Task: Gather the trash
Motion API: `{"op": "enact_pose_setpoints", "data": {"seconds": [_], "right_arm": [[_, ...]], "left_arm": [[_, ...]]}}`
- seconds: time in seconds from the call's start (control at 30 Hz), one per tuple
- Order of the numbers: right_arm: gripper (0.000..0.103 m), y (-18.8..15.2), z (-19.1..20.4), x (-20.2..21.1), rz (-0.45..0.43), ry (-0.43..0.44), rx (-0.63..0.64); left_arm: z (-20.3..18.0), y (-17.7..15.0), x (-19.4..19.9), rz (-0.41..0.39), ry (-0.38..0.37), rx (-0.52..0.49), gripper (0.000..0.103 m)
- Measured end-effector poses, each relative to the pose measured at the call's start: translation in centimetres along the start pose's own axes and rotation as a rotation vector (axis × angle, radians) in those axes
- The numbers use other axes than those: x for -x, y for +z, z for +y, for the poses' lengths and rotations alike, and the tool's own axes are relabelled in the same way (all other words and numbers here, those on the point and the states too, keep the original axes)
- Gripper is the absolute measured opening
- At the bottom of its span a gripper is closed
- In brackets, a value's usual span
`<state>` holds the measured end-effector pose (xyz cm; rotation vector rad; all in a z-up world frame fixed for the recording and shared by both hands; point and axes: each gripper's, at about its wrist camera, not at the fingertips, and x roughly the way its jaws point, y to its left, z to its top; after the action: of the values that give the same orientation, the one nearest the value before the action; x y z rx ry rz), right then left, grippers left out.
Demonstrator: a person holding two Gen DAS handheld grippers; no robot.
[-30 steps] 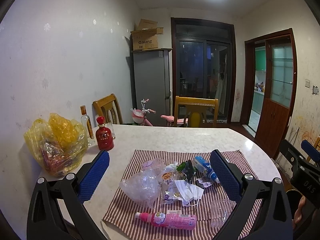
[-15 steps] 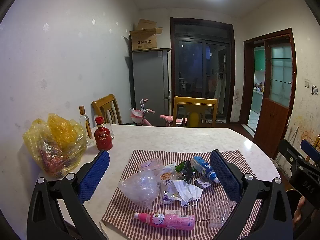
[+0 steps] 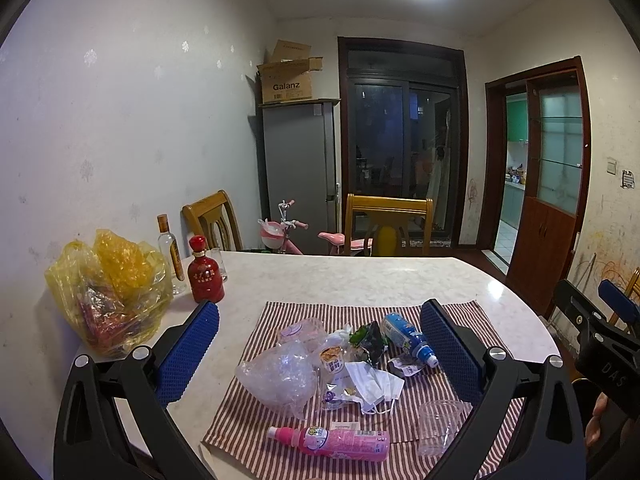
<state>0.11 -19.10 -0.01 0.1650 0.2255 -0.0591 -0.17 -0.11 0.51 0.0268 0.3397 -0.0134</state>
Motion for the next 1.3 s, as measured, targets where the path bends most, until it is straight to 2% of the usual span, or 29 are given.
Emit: {"op": "enact_pose_setpoints", "data": {"seconds": [1.3], "right_arm": [[0.099,0.33,-0.03,0.28,-0.003,0.0,-0.007]], "left_arm": [[0.21,-0.05,0.23,-0.001,0.005,0.004,0.097]]}}
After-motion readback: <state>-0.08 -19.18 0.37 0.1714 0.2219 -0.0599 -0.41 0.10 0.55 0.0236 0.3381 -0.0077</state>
